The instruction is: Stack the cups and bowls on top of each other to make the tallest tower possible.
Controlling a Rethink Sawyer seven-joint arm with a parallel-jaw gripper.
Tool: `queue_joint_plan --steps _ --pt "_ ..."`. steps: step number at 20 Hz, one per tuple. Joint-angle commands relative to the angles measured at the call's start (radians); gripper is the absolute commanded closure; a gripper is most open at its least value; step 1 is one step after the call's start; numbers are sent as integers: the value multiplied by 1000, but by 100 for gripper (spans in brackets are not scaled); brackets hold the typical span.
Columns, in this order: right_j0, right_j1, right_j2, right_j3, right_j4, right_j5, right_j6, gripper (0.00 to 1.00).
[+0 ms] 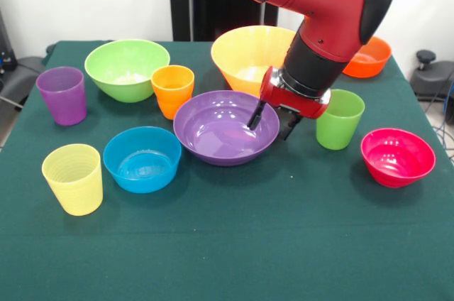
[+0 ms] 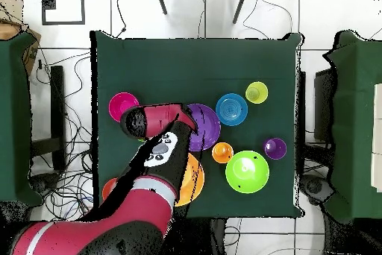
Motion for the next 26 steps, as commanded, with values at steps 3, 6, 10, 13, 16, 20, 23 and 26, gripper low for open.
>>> queue_joint_plan --steps 3,6,10,13,16,20,23,26 --pt "-24 33 143 2 -25 43 11 0" --pt "-21 33 140 0 -27 52 9 0" --pt "-21 42 142 -9 -29 56 5 0" --pt "-20 42 142 -8 -32 60 -1 0" --pt "-20 43 142 -10 -32 66 -2 0" --pt "-22 41 146 -8 -31 70 -5 100" --pt "-24 40 150 -5 -30 70 -6 100" --pt "-28 39 155 -6 -29 75 -10 100"
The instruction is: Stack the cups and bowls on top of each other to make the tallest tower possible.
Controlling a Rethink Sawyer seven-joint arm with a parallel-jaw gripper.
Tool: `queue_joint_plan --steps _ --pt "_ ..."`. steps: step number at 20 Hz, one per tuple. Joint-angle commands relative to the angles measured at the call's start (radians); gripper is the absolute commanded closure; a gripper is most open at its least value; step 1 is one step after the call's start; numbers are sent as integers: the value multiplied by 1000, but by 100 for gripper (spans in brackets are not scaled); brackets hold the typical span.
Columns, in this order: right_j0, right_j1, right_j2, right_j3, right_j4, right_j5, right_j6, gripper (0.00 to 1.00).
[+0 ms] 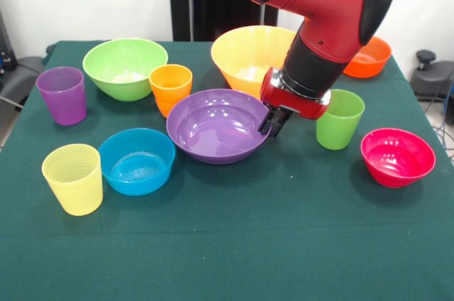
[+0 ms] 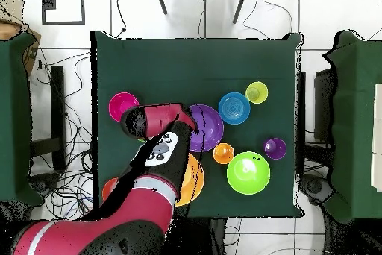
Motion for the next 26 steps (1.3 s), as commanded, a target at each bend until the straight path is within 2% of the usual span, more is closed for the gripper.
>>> queue_joint_plan --steps 1,12,26 --pt "-25 38 150 -6 -28 77 -12 100" --pt "-20 38 142 -7 -14 67 27 100" --pt "-5 50 120 -54 3 149 57 100"
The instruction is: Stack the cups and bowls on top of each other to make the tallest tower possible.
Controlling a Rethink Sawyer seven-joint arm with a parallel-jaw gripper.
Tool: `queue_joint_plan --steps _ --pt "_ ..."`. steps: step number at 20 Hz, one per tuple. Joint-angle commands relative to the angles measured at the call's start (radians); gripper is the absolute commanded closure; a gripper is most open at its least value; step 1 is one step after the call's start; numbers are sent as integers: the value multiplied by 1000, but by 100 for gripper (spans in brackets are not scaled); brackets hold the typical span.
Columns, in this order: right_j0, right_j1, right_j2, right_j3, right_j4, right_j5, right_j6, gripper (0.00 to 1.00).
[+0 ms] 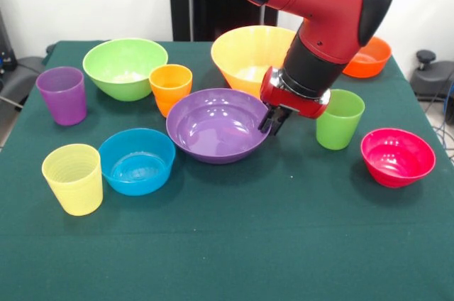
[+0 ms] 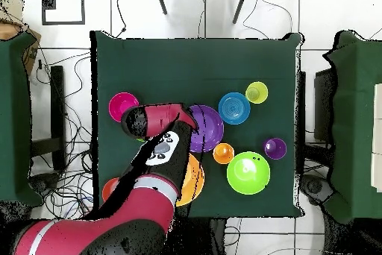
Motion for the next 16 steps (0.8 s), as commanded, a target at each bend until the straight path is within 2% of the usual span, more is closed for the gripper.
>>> queue_joint_plan --steps 1,16 --pt "2 51 112 -54 5 125 62 100" --pt "23 67 93 -114 29 197 122 100"
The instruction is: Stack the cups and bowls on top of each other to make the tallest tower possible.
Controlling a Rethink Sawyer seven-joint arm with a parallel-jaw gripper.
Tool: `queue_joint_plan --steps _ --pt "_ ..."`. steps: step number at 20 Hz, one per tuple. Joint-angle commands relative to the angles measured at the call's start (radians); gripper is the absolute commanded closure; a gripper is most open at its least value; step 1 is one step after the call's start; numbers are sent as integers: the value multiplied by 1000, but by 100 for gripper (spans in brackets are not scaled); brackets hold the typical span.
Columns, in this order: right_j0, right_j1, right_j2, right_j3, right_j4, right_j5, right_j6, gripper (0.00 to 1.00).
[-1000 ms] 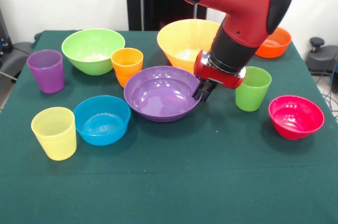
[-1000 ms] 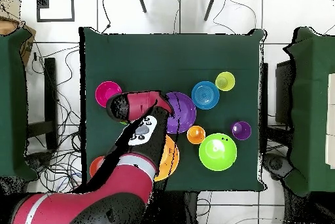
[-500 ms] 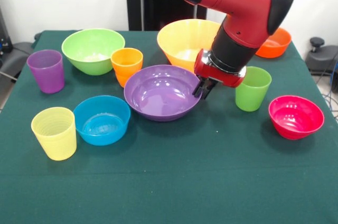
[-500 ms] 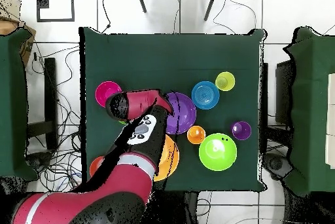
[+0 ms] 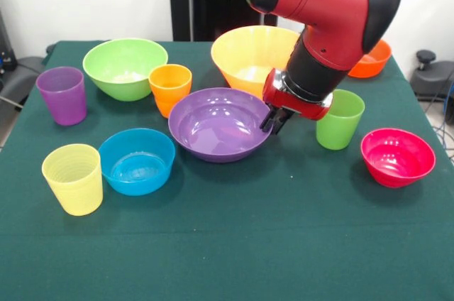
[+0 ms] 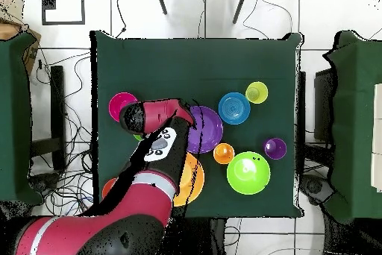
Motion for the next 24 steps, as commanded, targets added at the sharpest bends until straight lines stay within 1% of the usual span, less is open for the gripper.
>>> queue_joint_plan --steps 1,5,8,14,21,24 --pt "20 41 93 -67 31 114 126 100" --pt "23 40 92 -69 37 107 139 100" --pt "15 35 104 -60 43 81 141 100" --pt "-26 21 150 -44 48 35 87 100" --pt "-59 22 172 -83 42 -4 58 100" --pt "-69 27 179 -109 40 15 45 100"
